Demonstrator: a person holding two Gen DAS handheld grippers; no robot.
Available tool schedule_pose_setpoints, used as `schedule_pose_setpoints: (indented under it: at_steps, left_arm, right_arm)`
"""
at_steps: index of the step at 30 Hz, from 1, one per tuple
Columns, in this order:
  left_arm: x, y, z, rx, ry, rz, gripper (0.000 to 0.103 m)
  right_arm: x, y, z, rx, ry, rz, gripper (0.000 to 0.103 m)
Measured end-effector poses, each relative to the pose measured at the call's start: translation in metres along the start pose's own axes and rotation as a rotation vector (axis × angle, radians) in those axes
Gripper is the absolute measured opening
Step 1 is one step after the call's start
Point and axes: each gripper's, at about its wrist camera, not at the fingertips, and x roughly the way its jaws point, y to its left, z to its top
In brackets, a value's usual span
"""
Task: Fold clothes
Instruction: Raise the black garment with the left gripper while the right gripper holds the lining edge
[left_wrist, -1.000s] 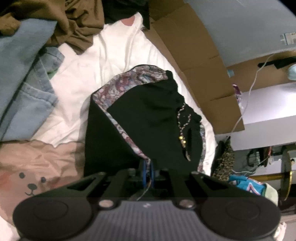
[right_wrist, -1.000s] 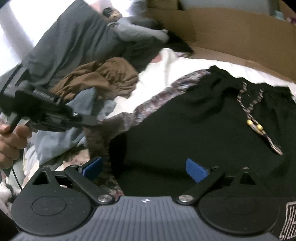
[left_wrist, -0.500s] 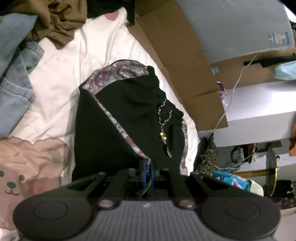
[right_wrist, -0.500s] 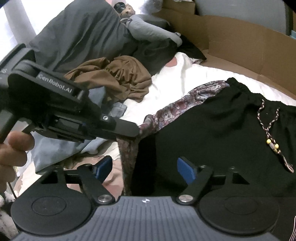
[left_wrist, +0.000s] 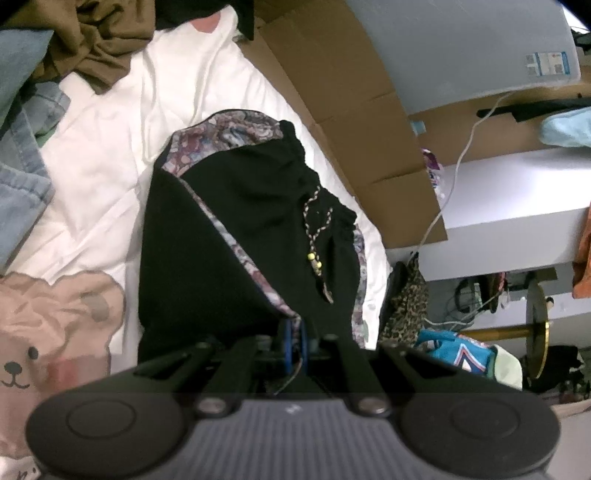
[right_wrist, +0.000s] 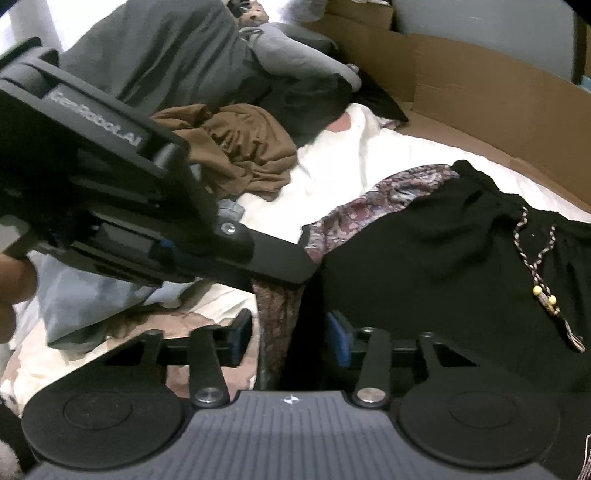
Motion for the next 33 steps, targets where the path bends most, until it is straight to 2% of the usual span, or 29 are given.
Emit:
schedule_pose_setpoints:
  at_steps: [1,2,6,8,10,18,23,33]
  left_arm:
    - [0.0,-0.001,-0.001,0.001,-0.001,0.002,0.006]
    - [-0.001,-0.002,-0.002,0.005,-0.004,0.003,0.006]
    - [-0.005,-0.009,-0.003,0.022,-0.037,0.022,0.018]
    - [-0.007,-0.013,-0.002,0.031,-0.059,0.038,0.037]
    - [-0.01,-0.017,-0.001,0.039,-0.082,0.054,0.042]
    - [0.008,-0.012,0.0,0.02,-0.055,0.147,0.047]
    - [0.019,-0.008,0.001,0.003,-0.027,0.172,0.049]
    - [0.052,-0.024,-0.01,0.063,0.051,0.22,0.051]
  right_arm:
    - [0.001,0.0,-0.001,0.002,0.0,-0.01,0.013]
    - [0.003,0.0,-0.002,-0.001,0.001,-0.002,0.002]
    - [-0.002,-0.01,-0.007,0.024,-0.001,0.018,0.002]
    - [-0.007,-0.015,-0.008,0.036,-0.006,0.016,0.002]
    - [-0.012,-0.021,-0.009,0.047,-0.011,0.013,0.002]
    - [-0.032,-0.055,-0.008,0.106,-0.034,-0.006,0.002]
    - [-0.048,-0.078,-0.005,0.157,-0.065,-0.023,0.002]
    - [-0.084,-0.128,-0.02,0.271,-0.107,-0.07,0.002]
